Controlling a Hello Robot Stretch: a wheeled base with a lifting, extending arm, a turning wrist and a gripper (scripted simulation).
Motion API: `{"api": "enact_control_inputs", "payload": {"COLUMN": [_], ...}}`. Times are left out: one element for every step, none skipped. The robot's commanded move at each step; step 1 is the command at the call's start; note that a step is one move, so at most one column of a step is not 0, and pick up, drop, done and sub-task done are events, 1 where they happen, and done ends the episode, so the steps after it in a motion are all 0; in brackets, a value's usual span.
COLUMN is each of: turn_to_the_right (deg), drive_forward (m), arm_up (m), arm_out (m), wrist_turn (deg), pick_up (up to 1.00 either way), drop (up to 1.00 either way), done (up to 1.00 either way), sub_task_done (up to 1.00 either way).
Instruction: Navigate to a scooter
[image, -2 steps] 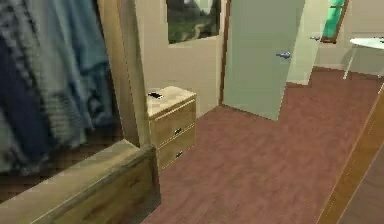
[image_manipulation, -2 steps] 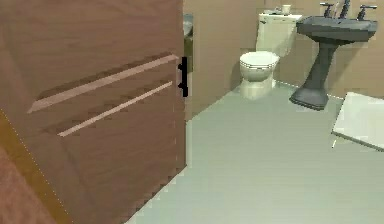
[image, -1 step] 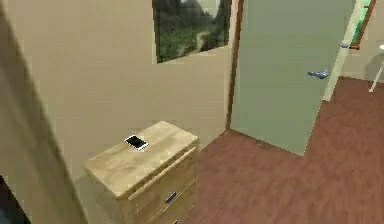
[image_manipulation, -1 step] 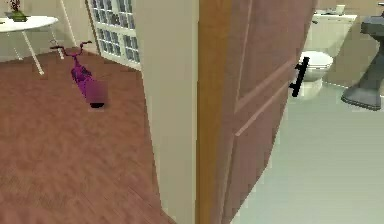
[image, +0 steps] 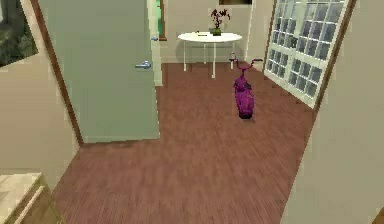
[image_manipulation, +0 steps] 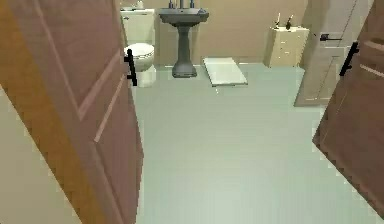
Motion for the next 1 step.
{"api": "enact_control_inputs", "payload": {"turn_to_the_right": [0.0], "drive_forward": [0.8], "arm_up": [0.0], "arm_out": [0.0], "wrist_turn": [0.0], "pick_up": [0.0], "drop": [0.0], "done": [0.0], "sub_task_done": [0.0]}}
